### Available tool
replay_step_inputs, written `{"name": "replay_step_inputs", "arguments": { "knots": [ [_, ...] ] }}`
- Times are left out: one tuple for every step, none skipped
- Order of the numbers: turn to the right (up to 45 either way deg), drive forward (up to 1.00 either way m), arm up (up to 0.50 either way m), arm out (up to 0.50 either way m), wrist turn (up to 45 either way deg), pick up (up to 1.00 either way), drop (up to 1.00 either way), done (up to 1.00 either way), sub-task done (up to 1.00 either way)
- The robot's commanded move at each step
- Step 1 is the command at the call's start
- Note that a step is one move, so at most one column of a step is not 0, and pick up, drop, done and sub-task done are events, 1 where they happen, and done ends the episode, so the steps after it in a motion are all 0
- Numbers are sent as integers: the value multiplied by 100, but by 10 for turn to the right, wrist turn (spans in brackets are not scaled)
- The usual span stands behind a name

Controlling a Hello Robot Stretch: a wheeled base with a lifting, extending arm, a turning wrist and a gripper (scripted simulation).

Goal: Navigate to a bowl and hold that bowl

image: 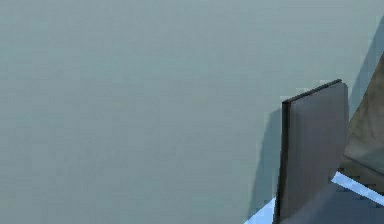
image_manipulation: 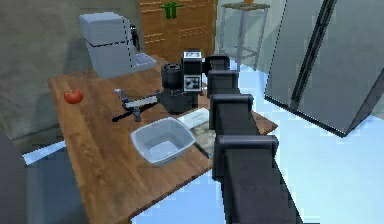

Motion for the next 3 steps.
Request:
{"name": "replay_step_inputs", "arguments": {
  "knots": [
    [0,0,-24,0,0,0,0,0,0],
    [0,0,0,0,0,100,0,0,0],
    [0,0,10,0,0,0,0,0,0]
  ]
}}
